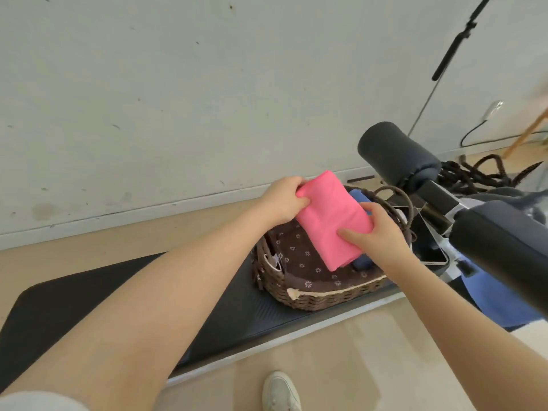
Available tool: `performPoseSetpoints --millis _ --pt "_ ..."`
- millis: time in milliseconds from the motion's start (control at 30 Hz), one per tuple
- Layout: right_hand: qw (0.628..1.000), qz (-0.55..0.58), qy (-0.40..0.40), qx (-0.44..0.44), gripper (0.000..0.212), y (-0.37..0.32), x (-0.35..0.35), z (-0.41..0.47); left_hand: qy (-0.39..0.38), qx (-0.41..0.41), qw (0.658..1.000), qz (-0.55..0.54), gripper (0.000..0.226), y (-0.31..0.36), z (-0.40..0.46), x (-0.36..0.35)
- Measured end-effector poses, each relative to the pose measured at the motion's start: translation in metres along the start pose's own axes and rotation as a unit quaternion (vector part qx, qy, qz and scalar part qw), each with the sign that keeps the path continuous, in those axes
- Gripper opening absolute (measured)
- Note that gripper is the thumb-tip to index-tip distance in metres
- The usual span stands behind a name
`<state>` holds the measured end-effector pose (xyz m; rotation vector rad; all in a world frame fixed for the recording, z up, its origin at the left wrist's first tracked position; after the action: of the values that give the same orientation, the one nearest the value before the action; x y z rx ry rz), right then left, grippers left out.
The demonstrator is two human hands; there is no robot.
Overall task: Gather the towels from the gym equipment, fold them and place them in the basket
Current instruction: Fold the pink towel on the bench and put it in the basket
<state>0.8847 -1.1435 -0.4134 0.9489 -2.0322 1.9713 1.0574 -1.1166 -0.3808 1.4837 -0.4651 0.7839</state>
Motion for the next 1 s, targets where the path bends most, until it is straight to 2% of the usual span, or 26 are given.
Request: performPoseSetpoints --millis 67,167,233,333,400,467,533,633,700,767,867,1000 --pt "0.997 -0.074 -0.006 -0.026 0.057 0.014 0.007 0.016 -0.029 0.007 0.999 0.038 0.032 -0.003 0.026 -0.024" --pt "0.973 -0.225 -0.044 -0.020 0.063 0.024 -0.002 0.026 -0.057 0.028 0.995 0.078 0.034 -0.017 0.048 -0.056" --pt "0.961 -0.270 -0.050 -0.018 0.069 0.032 -0.007 0.031 -0.054 0.035 0.994 0.091 0.031 -0.022 0.057 -0.069" --pt "0.939 -0.342 -0.014 -0.014 0.060 0.040 -0.005 0.039 -0.057 0.059 0.990 0.113 0.030 -0.028 0.060 -0.083" --pt "0.912 -0.409 0.012 -0.021 0.055 0.044 -0.004 0.036 -0.069 0.081 0.986 0.128 0.043 -0.029 0.055 -0.090" --pt "0.860 -0.503 0.078 0.032 0.065 0.032 -0.004 0.032 -0.088 0.077 0.984 0.131 0.054 -0.026 0.049 -0.094" --pt "0.822 -0.532 0.127 0.159 0.080 0.001 -0.013 0.025 -0.114 0.056 0.983 0.133 0.054 -0.018 0.042 -0.092" --pt "0.805 -0.534 -0.031 0.257 0.079 -0.007 -0.050 0.023 -0.118 0.033 0.975 0.187 0.048 -0.012 0.031 -0.076" --pt "0.767 -0.582 -0.087 0.254 0.073 0.000 -0.063 0.027 -0.081 0.041 0.964 0.248 0.045 -0.016 0.023 -0.054" --pt "0.737 -0.633 -0.126 0.201 0.069 0.019 -0.066 0.038 -0.048 0.036 0.960 0.274 0.042 -0.020 0.014 -0.035" --pt "0.734 -0.661 -0.118 0.097 0.070 0.035 -0.052 0.047 -0.051 0.005 0.965 0.256 0.030 -0.017 -0.005 -0.023" --pt "0.788 -0.602 -0.048 0.118 0.055 0.009 -0.046 0.027 -0.030 -0.021 0.973 0.230 0.023 -0.003 -0.040 -0.005"
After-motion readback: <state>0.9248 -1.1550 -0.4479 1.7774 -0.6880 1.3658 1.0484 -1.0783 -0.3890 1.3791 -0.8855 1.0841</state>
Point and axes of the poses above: each hand's wrist, its own z-axis towards the middle knuckle, its own x-axis out of the back of the hand, y = z × x, the point moved 10 cm from there along z, towards the middle knuckle, and after that the axes turned 5 degrees about -x, right-handed, at the moved point
